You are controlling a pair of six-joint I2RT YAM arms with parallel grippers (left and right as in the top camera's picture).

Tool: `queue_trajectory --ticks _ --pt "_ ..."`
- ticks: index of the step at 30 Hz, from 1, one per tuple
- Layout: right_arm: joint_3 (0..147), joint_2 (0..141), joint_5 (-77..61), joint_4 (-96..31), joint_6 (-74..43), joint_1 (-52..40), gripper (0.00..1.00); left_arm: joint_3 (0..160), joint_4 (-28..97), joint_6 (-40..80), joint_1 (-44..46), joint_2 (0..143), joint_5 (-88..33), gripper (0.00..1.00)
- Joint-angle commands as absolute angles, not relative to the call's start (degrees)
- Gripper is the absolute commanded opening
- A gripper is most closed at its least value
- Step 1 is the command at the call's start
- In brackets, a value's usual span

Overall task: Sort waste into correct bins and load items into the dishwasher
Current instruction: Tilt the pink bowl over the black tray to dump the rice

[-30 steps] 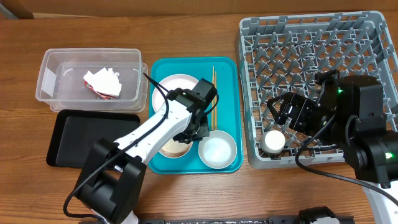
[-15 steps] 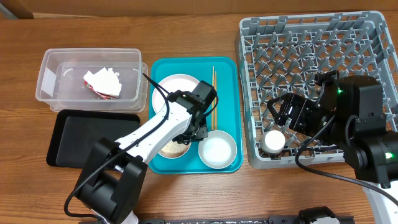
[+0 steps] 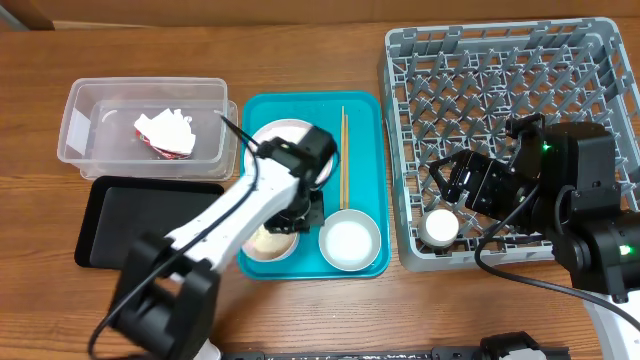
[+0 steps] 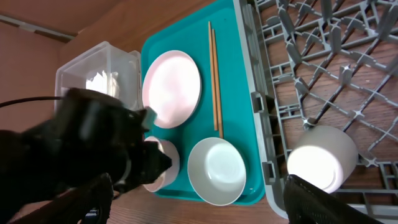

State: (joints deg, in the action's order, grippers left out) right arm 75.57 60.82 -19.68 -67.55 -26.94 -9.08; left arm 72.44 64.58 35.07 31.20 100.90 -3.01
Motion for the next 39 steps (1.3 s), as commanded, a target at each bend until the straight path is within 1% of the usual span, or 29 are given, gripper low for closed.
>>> queue_trajectory --ticks 1,5,8,15,19,22,28,31,39 --pt "76.2 60.9 -20.0 -67.4 -26.6 -9.0 0.89 77.1 65.1 25.5 26.4 90.5 -14.2 0.04" --pt "76.2 60.9 -20.0 -67.4 -26.6 -9.0 0.89 77.3 65.7 18.9 17.5 84.1 -25.1 0.04" --pt "76.2 60.9 -20.0 -67.4 -26.6 -9.0 0.89 77.3 68.3 12.1 8.1 82.3 -33.7 0.04" --pt "76.2 60.9 -20.0 -67.4 -26.6 -9.0 0.89 76.9 78.1 -8.9 -14.3 85.6 -51.4 0.04" --pt "76.2 60.9 -20.0 -67.4 -26.6 -9.0 0.89 76.9 82.7 -18.4 -22.8 90.4 -58.0 0.04" --pt "76.2 60.9 -20.0 -67.4 -26.6 -9.0 0.89 76.9 86.3 -25.3 -26.6 94.9 -62.0 0.04" --pt "76.2 60.9 -20.1 -67.5 -26.6 -9.0 0.89 76.9 93.7 -35.3 -32.0 103.3 -68.8 0.04" --pt "76.2 60.9 -20.1 -67.9 -26.6 -9.0 0.89 76.9 96.9 -39.4 -34.6 106.2 -70.0 0.04" --pt "76.2 60.9 -20.1 -68.3 -26.6 -9.0 0.89 76.9 96.9 -40.8 -40.0 108.6 -70.6 0.04"
